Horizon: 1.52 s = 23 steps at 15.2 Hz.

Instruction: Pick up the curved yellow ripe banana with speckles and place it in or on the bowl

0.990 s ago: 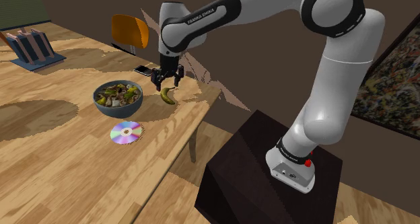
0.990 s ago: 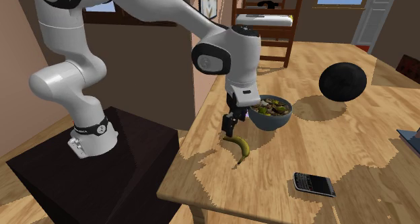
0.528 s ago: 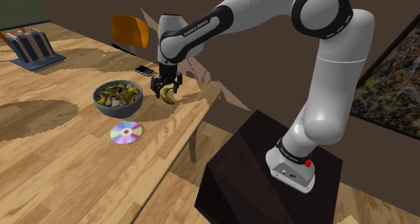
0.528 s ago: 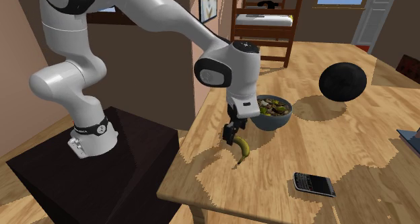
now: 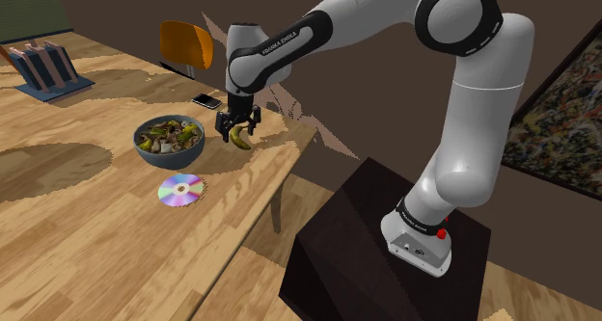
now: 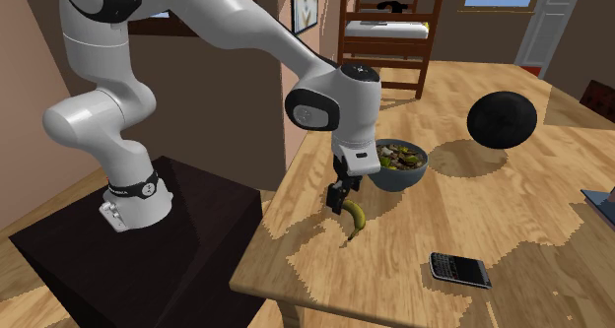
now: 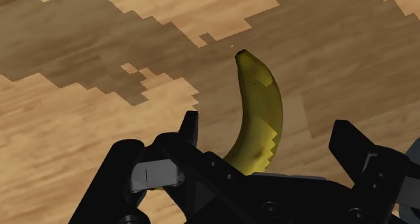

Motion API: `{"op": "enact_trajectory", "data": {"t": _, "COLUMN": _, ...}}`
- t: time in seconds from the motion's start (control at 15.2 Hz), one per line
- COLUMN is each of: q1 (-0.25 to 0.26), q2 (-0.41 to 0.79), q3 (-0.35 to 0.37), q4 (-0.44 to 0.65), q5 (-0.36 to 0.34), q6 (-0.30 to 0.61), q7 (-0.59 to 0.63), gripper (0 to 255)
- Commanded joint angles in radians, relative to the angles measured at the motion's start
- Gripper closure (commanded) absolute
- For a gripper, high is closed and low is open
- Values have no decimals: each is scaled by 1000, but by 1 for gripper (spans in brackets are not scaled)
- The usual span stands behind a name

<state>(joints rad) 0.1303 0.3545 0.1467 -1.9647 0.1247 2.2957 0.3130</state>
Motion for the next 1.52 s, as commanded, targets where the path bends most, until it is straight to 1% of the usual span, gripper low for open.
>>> {"op": "enact_trajectory", "data": {"t": 0.0, "q1": 0, "q2": 0, "q3": 0, "q4": 0, "q5": 0, "q6": 0, "q7": 0, "gripper": 255}}
{"op": "enact_trajectory", "data": {"t": 0.59, "q1": 0, "q2": 0, "q3": 0, "q4": 0, "q5": 0, "q6": 0, "q7": 0, "gripper": 255}}
{"op": "enact_trajectory", "data": {"t": 1.45, "q1": -5, "q2": -94, "q3": 2, "q4": 55, "q5": 2, "q6": -148, "q7": 14, "gripper": 255}}
